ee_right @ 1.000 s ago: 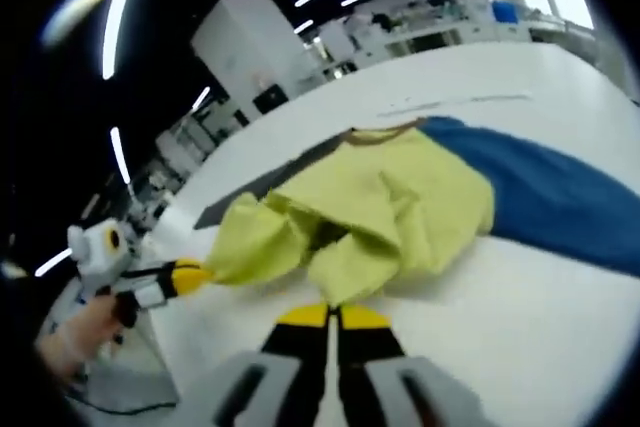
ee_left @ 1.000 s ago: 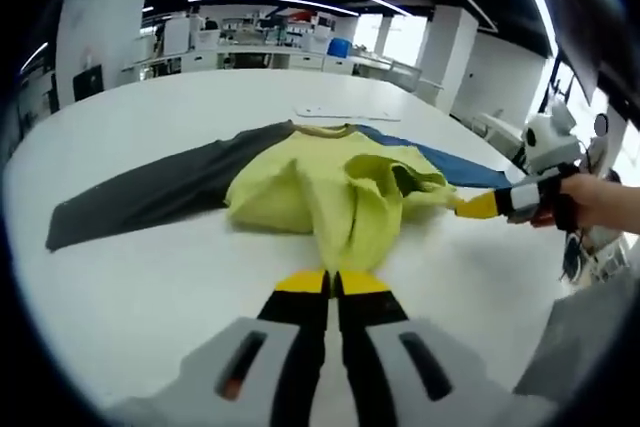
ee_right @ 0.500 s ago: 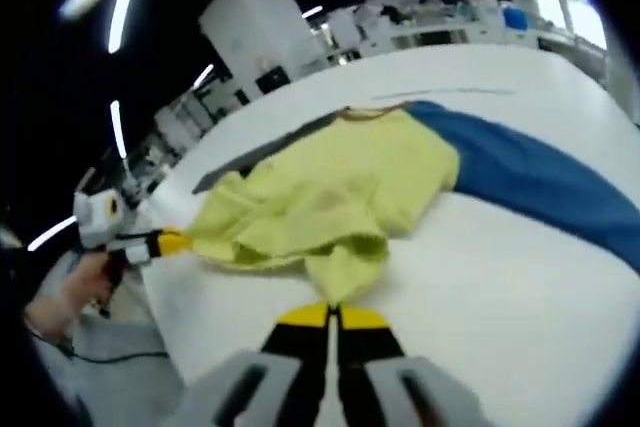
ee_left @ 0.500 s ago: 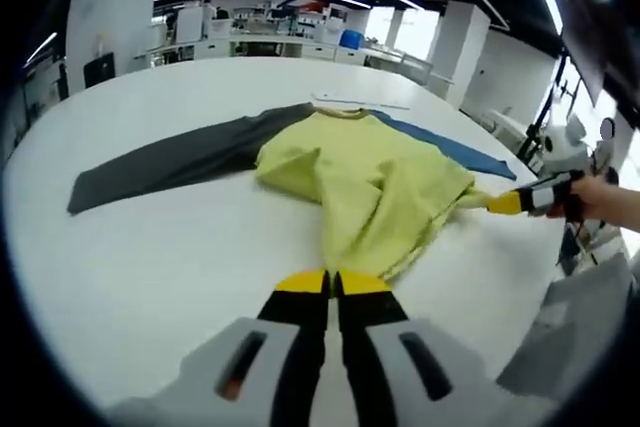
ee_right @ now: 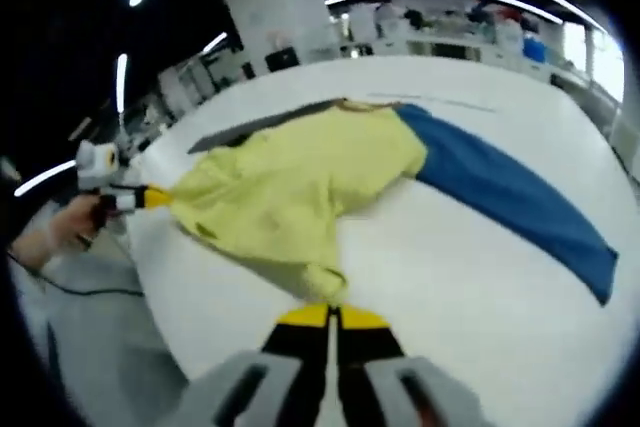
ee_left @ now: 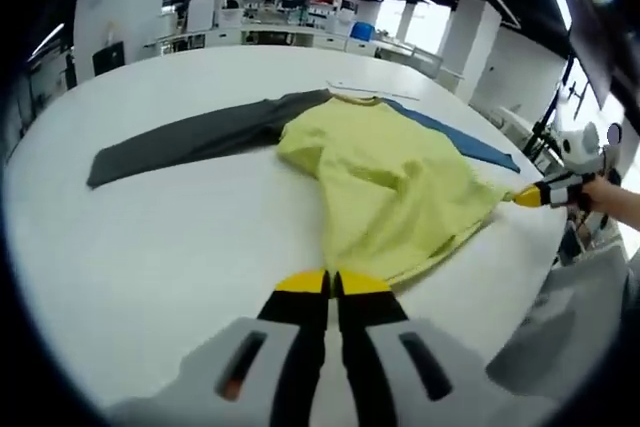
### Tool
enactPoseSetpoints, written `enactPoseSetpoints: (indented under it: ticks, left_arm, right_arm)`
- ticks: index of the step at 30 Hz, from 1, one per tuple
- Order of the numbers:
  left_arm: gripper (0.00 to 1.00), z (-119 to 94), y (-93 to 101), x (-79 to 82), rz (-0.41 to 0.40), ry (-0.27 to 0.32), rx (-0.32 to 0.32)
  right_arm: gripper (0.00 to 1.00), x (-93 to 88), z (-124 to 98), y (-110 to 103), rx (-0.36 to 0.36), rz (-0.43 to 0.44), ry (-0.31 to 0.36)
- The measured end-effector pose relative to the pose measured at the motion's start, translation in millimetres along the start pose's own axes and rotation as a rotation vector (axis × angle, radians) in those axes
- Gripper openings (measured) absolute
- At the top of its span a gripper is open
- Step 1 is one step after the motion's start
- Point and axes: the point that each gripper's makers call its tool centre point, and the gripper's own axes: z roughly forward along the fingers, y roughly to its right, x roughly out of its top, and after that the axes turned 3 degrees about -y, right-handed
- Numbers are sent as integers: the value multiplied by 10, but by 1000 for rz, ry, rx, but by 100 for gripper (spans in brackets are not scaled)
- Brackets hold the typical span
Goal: Fold the garment on the visible template until the final outline fits inside the template.
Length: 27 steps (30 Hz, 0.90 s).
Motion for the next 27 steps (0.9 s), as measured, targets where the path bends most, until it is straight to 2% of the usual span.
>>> enactPoseSetpoints:
  ticks: [5, 6, 8, 18, 25, 27]
  left_arm:
    - [0, -73, 7, -66, -18, -16, -10]
    - [0, -85, 25, -79, -20, -19, -12]
    - [0, -104, 50, -116, -21, -28, -16]
    - [0, -138, 11, -317, -46, -66, -7]
    - [0, -137, -13, -306, -46, -69, -5]
    - [0, -136, -34, -305, -46, -71, -3]
  right_arm:
    - [0, -176, -118, -45, -33, -128, -37]
    - [0, -225, -148, -59, -39, -177, -52]
    - [0, -280, -175, -99, -42, -202, -63]
    - [0, -420, -171, -180, -16, -235, -82]
    - [0, -372, -181, -245, 14, -224, -53]
    - [9, -358, -186, -253, 16, -218, -45]
